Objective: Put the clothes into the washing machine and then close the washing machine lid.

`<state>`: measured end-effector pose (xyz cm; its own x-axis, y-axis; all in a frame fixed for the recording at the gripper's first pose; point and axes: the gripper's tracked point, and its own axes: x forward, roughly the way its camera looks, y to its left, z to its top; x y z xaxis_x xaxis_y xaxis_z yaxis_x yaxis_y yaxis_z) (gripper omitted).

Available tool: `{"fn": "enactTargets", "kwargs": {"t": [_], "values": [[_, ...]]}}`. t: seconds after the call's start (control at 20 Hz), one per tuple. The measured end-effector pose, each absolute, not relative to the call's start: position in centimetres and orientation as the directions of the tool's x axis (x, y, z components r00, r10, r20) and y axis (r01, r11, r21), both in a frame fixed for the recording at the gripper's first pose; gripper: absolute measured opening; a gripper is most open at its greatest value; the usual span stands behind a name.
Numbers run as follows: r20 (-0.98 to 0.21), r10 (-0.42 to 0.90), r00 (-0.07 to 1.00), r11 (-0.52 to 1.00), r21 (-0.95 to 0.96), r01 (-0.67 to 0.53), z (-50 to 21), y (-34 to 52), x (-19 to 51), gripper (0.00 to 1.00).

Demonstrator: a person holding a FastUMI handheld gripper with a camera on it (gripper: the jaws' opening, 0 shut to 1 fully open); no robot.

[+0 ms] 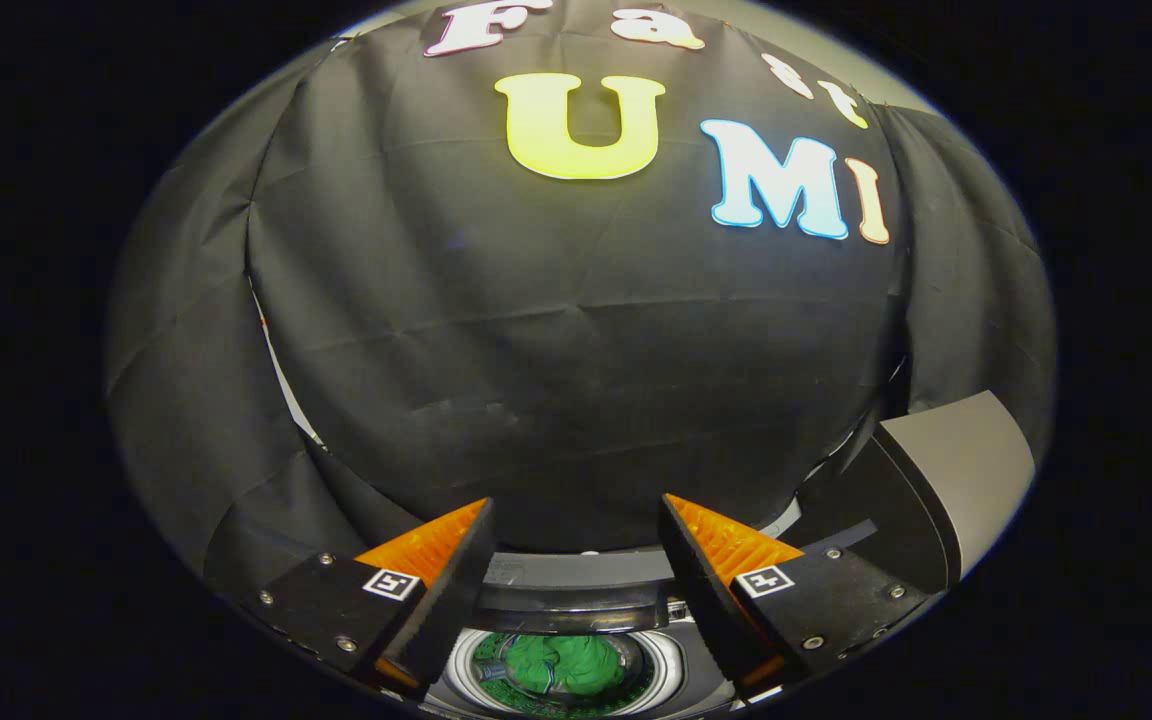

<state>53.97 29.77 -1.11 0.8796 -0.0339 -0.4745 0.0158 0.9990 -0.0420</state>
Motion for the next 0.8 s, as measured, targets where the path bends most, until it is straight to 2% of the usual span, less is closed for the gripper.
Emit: {"fn": "enactTargets", "kwargs": {"t": [0.8], "values": [[-0.349,-0.010,0.937,0.999,-0.040,-0.005,-2.5,29.7,47.7,0.99]]}}
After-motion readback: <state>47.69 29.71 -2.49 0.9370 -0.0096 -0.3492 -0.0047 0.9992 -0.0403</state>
